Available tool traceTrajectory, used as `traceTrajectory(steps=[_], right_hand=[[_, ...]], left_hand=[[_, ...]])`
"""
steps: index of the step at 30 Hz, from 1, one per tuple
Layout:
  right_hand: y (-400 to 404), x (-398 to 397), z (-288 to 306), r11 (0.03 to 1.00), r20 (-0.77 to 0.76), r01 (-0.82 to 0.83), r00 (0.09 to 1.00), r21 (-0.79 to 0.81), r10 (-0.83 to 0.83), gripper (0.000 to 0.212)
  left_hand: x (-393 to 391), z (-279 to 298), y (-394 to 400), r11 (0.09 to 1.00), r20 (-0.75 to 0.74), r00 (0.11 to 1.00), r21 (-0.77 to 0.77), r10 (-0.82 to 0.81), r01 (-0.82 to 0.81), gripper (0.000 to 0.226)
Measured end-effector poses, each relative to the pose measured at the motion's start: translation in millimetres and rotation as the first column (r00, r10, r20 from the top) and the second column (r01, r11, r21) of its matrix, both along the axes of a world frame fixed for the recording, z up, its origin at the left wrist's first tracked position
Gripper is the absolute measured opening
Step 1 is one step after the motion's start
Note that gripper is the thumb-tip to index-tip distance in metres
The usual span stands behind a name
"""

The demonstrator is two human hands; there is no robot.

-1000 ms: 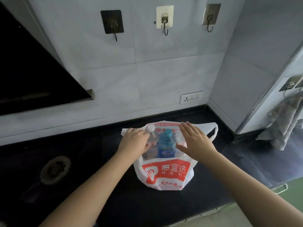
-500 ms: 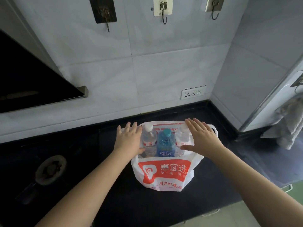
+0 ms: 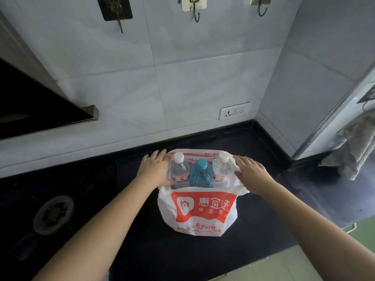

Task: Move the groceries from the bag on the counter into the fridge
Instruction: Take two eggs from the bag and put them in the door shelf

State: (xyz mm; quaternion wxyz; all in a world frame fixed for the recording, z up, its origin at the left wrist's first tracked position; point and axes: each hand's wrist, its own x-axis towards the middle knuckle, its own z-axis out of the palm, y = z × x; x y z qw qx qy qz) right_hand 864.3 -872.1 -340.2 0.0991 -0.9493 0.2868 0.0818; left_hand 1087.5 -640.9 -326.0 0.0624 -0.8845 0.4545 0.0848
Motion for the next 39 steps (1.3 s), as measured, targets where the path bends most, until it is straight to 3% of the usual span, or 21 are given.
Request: traceTrajectory(steps=[10, 17, 22, 25, 30, 32, 35, 37, 39], right_hand=[[-20.1, 2.5, -37.6, 0.91, -0.08, 0.252, 0.968, 0.33, -0.239, 0.027], [-17.9, 1.5, -60.0, 0.89, -0.126, 0.306, 0.952, 0.337, -0.28, 0.032], [-10.9, -8.7, -83.6, 0.878, -0.146, 0.376, 0.926, 0.297, -0.347, 0.026], [-9.0, -14.7, -97.2, 0.878, -0.152, 0.401, 0.915, 0.262, -0.372, 0.043], [0.4, -25.5, -107.4, 0.874, -0.077, 0.412, 0.911, 0.26, -0.406, 0.069], [4.3, -29.5, -108.4, 0.887, 0.025, 0.385, 0.914, 0.256, -0.404, 0.069], [16.1, -40.3, -102.0, 0.916, 0.223, 0.346, 0.894, 0.204, -0.388, 0.06], [27.9, -50.4, -93.5, 0.946, 0.351, 0.287, 0.879, 0.147, -0.322, 0.05], [39.8, -60.7, -88.1, 0.979, 0.444, 0.185, 0.872, 0.09, -0.206, 0.038]], left_hand=[[8.5, -27.8, -12.5, 0.998, -0.146, 0.989, 0.064, 0.02, -0.011, 0.107], [8.2, -57.9, -6.6, 0.99, -0.193, 0.977, 0.125, 0.089, -0.066, 0.106], [1.5, -80.0, 5.2, 0.992, -0.255, 0.959, 0.058, 0.123, -0.112, 0.093], [-2.6, -90.7, 11.6, 0.986, -0.292, 0.942, 0.023, 0.163, -0.163, 0.088], [-16.8, -100.6, 24.8, 0.962, -0.39, 0.88, 0.096, 0.272, -0.255, 0.071], [-21.3, -100.3, 29.7, 0.953, -0.395, 0.873, 0.018, 0.285, -0.303, 0.063], [-27.5, -94.0, 40.7, 0.895, -0.312, 0.917, -0.287, 0.249, -0.34, 0.047], [-33.4, -89.4, 50.1, 0.863, -0.167, 0.98, -0.472, 0.112, -0.179, 0.035], [-41.4, -84.1, 56.4, 0.837, -0.057, 0.998, -0.548, -0.041, 0.003, 0.029]])
